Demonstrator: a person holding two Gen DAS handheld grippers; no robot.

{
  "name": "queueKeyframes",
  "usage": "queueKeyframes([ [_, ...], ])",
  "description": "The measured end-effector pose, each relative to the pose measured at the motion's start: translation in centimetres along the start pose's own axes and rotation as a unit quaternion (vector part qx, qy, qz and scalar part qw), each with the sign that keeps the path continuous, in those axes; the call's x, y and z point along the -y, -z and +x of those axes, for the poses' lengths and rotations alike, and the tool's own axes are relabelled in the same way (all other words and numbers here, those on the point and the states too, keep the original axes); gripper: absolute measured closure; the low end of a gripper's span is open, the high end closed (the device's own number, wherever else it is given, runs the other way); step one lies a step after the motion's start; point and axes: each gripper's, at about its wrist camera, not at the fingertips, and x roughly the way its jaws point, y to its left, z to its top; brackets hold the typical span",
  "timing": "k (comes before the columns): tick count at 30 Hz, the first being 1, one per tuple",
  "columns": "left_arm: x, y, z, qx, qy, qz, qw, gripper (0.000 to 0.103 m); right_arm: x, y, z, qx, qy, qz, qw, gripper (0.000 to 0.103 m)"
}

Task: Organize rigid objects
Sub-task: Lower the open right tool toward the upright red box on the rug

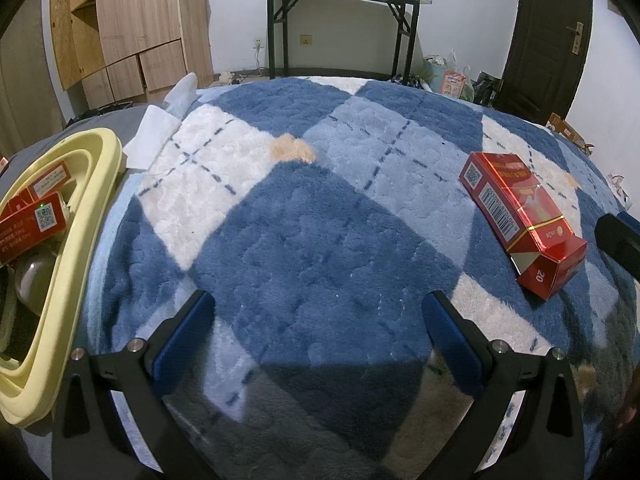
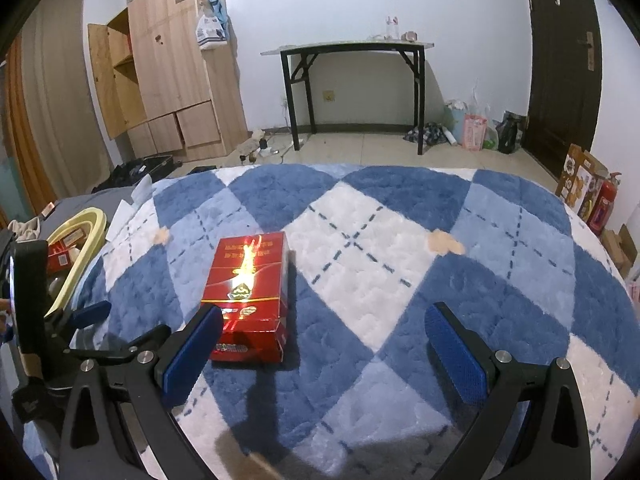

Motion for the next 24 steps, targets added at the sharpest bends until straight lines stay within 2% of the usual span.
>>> queueKeyframes([
  [13,0.1,0.0,0.1,0.0,0.0,0.0,1.0,0.0,0.6,-0.3,-0.2,0.003,0.0,0.022,1.0,0.0],
  [24,0.1,0.0,0.1,0.0,0.0,0.0,1.0,0.0,2.7,-0.9,-1.5,0.016,0.009,0.072,0.997,0.0],
])
